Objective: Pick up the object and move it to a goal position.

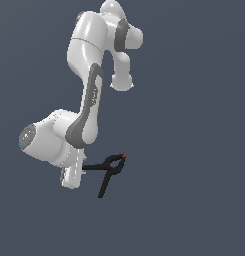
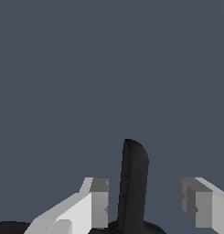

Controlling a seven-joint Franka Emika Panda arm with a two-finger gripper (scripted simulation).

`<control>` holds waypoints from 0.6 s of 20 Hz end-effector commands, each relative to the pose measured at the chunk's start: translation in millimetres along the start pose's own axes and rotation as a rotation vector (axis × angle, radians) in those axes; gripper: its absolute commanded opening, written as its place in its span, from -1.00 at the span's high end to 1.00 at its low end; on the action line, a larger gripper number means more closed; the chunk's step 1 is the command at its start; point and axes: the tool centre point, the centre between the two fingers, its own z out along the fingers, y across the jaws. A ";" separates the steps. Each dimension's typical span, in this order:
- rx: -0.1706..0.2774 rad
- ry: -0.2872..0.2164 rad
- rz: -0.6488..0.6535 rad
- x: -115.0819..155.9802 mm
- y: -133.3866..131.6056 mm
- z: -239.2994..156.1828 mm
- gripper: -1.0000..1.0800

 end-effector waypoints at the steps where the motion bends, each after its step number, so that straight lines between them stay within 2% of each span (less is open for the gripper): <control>1: -0.001 -0.001 0.001 -0.1 0.3 8.9 -0.23; 7: -0.001 -0.001 0.005 0.0 0.7 26.6 -0.23; 8: -0.001 -0.001 0.005 0.0 0.7 26.6 1.00; 12: -0.001 -0.001 0.005 0.0 0.7 26.6 1.00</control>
